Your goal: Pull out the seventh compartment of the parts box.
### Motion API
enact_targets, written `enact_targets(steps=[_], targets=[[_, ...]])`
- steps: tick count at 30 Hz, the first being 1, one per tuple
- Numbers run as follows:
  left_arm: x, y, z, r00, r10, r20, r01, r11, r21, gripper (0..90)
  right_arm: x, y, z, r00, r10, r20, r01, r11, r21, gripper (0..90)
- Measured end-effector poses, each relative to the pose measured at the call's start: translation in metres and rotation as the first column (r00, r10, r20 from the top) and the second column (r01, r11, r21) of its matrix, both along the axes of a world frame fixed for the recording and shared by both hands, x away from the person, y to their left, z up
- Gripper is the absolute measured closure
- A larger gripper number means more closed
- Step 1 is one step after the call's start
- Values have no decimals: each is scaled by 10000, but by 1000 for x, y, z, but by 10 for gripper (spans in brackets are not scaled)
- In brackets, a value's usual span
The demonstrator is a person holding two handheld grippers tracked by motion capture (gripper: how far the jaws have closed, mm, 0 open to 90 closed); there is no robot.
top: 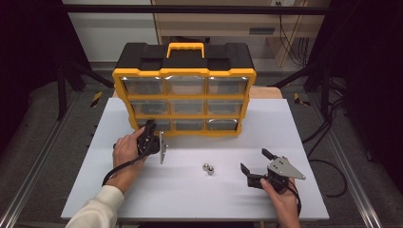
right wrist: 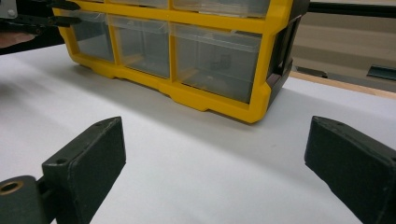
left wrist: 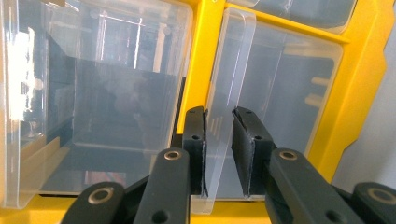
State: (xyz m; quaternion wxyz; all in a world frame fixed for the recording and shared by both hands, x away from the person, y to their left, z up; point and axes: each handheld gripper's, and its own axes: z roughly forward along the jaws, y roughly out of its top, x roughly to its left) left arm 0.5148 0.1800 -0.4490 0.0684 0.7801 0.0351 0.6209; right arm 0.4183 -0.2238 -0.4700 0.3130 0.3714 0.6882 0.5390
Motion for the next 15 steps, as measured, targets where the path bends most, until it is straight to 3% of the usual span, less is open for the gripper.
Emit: enact_targets(steps=[15], targets=[[1,-1,2,10000,47,-56,-47,10000,4,748,2,2,-1,10000,35,-22,-35,10000,69,55]])
